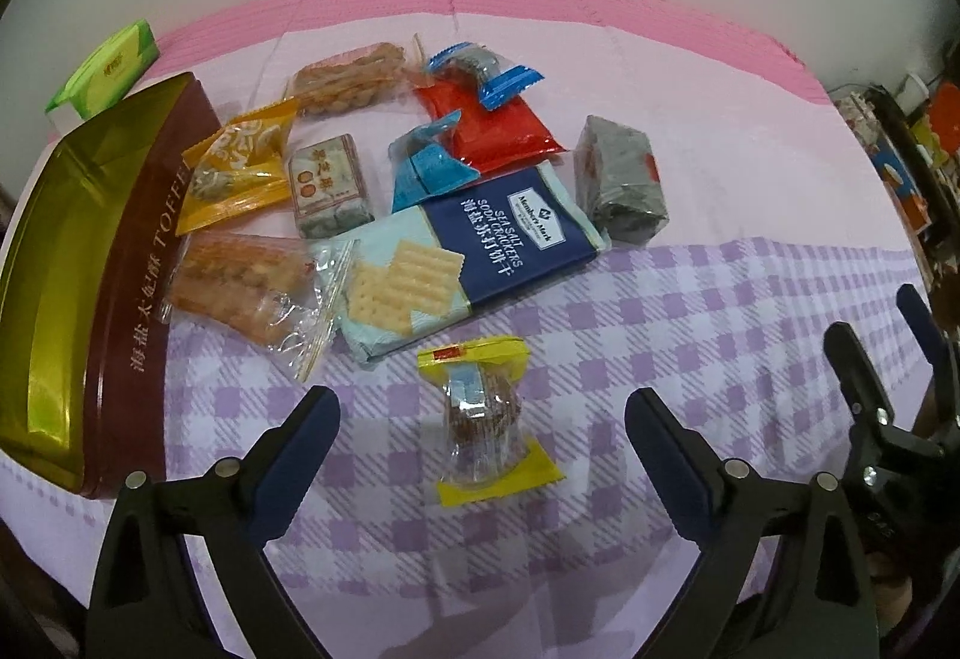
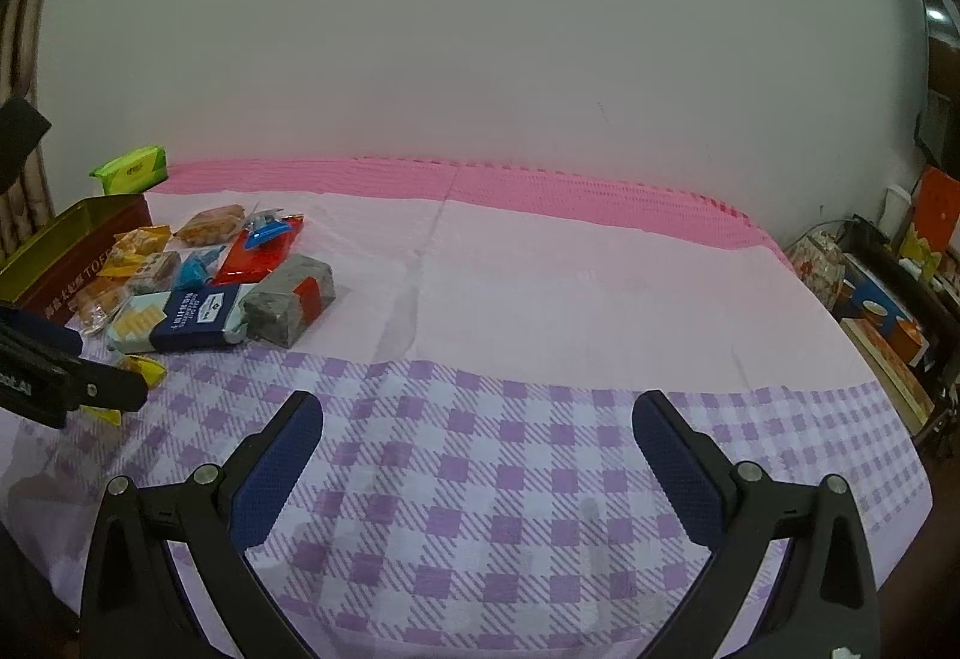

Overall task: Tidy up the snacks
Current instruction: 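Lower the left gripper onto the yellow-wrapped round pastry and close it, then carry the pastry with the left gripper into the gold tin and release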

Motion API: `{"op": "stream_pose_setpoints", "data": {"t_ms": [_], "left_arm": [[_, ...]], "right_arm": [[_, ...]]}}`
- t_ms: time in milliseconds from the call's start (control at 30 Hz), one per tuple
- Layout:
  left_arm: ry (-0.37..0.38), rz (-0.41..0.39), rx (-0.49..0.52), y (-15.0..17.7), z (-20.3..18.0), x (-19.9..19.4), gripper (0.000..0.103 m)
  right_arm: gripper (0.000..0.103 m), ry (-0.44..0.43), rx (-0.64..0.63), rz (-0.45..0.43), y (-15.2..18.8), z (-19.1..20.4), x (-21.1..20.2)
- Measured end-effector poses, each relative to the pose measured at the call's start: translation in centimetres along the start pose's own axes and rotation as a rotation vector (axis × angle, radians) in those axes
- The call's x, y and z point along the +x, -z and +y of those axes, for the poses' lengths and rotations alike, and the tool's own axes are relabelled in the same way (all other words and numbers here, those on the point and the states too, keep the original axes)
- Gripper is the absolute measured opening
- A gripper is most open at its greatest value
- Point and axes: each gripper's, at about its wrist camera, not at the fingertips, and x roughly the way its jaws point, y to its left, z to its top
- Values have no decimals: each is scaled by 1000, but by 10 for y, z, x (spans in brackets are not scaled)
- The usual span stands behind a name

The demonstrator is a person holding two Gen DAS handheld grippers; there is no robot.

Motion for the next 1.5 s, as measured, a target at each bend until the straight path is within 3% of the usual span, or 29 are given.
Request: {"op": "stream_pose_setpoints", "data": {"t_ms": [200,467,533,567,600,633,733,1033,1500], "left_arm": [[-30,26,-18,-1,3,9,87],[-57,40,-18,-4,17,21,85],[-89,25,-1,-5,11,25,77],[-84,15,6,-6,8,24,63],[-84,3,15,-5,5,20,39],[-77,1,34,-5,3,18,28],[-118,11,62,-3,-4,16,25],[-83,-37,55,15,-29,-25,25],[-105,-99,30,2,-3,-64,25]], "right_arm": [[103,-3,20,17,1,-4,4],[103,-7,30,28,1,-7,7],[103,-6,30,30,1,-7,8],[103,-6,31,32,1,-8,8],[103,-6,34,34,1,-8,9],[103,-6,37,36,1,-8,10],[103,-5,47,39,2,-9,11],[103,6,43,56,1,-7,14],[103,43,-17,113,4,5,24]]}}
